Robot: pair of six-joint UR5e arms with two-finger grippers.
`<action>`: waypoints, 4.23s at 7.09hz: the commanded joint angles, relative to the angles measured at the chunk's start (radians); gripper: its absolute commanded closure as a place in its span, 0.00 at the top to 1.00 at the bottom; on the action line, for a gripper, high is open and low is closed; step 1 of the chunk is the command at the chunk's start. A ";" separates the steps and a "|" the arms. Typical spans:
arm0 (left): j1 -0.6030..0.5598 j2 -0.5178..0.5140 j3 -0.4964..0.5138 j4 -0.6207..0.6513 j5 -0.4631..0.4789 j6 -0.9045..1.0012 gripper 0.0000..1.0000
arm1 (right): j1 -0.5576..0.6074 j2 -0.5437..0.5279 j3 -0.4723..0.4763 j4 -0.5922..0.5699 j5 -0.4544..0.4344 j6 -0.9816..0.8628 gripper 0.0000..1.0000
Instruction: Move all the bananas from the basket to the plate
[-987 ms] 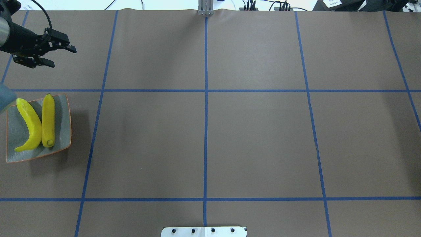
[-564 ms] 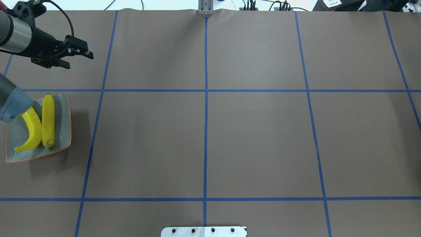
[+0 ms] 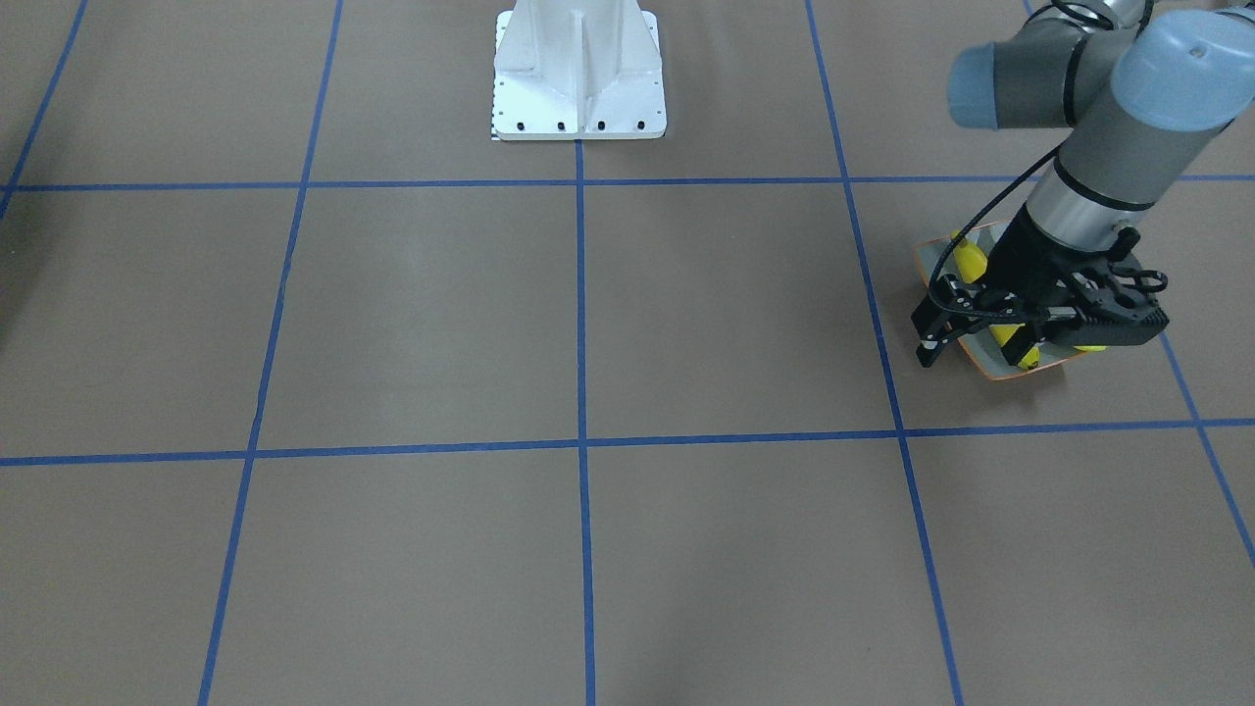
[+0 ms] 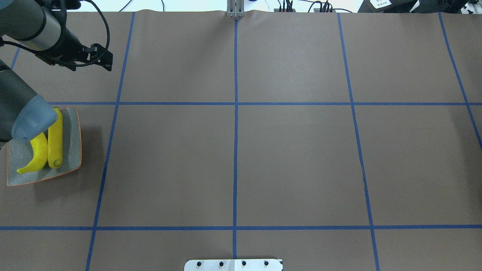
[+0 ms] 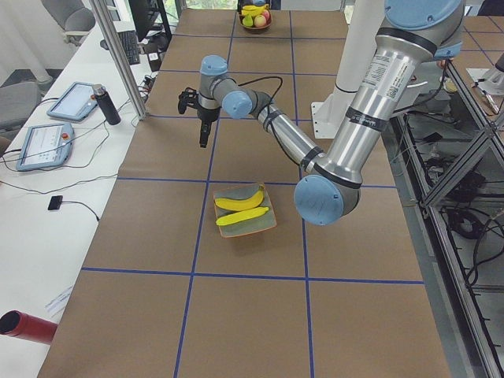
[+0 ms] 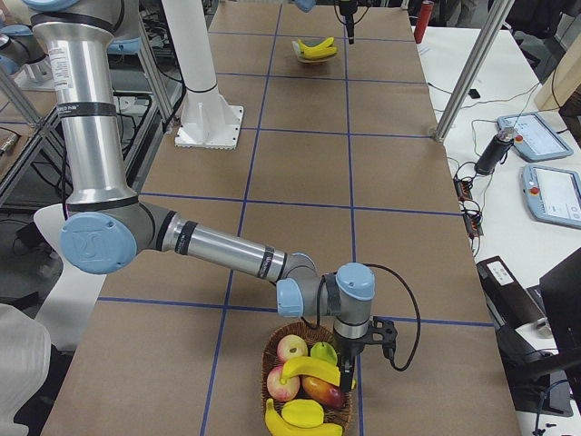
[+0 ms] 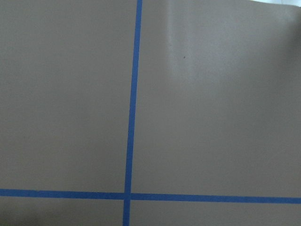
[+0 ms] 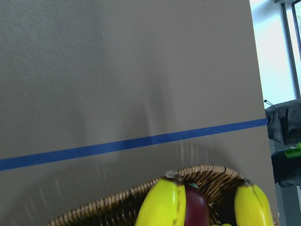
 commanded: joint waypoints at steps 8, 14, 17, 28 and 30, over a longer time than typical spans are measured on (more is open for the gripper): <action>0.036 -0.005 -0.010 0.011 0.002 0.003 1.00 | -0.013 0.051 -0.106 0.003 -0.001 -0.002 0.98; 0.036 -0.002 -0.026 0.013 0.002 0.003 1.00 | -0.013 0.056 -0.065 0.009 0.002 -0.003 0.00; 0.036 -0.004 -0.028 0.011 -0.005 0.001 1.00 | 0.052 0.106 0.160 -0.267 0.051 -0.018 0.00; 0.239 -0.062 0.063 -0.858 -0.058 -0.998 1.00 | -0.425 0.459 0.629 -0.545 0.335 1.029 0.00; 0.239 -0.089 0.063 -0.888 -0.055 -1.126 1.00 | -0.531 0.560 0.629 -0.528 0.326 1.217 0.00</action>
